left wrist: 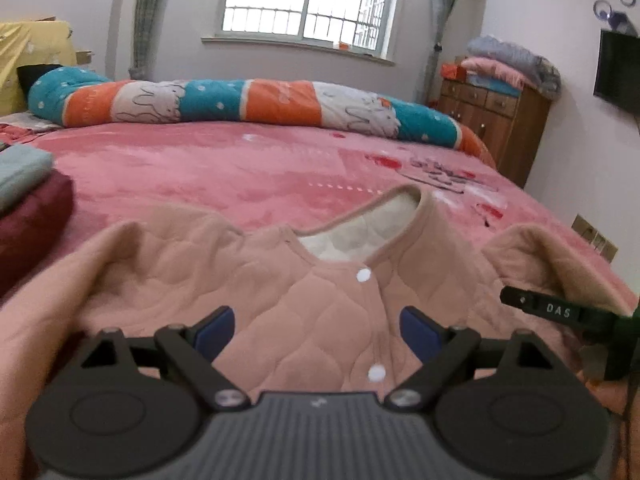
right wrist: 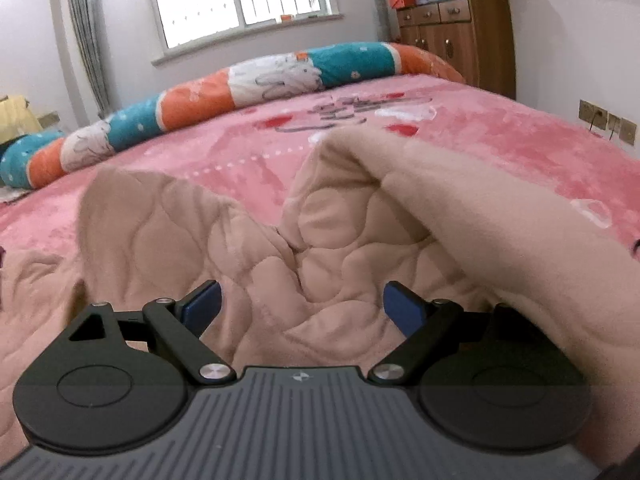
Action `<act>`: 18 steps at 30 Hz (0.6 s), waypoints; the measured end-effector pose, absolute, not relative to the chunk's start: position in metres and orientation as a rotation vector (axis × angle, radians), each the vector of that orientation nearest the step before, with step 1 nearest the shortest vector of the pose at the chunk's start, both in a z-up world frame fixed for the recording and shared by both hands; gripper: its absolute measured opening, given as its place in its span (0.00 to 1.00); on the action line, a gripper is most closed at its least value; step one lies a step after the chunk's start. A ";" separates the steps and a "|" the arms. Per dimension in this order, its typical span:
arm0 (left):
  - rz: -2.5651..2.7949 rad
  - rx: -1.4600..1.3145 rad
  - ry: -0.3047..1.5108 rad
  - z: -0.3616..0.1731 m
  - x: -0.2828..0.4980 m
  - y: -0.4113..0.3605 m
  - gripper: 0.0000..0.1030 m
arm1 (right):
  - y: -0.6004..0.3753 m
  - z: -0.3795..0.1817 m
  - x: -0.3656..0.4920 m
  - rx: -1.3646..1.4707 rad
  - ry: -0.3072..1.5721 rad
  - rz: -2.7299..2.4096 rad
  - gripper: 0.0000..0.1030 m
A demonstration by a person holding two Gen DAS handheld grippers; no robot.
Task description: Fold large clothes
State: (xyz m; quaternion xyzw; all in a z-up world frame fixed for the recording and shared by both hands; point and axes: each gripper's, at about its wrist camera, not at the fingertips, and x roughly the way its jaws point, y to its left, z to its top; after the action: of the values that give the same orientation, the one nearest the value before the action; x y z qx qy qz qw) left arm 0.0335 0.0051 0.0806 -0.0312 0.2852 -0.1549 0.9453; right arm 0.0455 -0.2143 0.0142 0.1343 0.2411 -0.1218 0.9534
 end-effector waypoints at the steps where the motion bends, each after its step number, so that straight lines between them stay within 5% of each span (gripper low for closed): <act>1: -0.315 -0.067 0.581 0.086 0.024 0.013 0.87 | -0.212 0.018 0.040 0.268 0.482 -0.249 1.00; 11: -0.284 -0.065 0.593 0.106 -0.068 0.088 0.88 | -0.167 0.052 -0.062 0.193 0.448 -0.224 1.00; 18: -0.487 0.015 0.653 0.096 -0.132 0.067 0.88 | -0.183 0.068 -0.133 0.254 0.423 -0.344 1.00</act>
State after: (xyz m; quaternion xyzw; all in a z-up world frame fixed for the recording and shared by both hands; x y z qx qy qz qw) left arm -0.1318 0.0668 0.0955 0.0075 0.3177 -0.2369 0.9181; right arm -0.1329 -0.1830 0.0676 0.1253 0.2082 -0.1693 0.9551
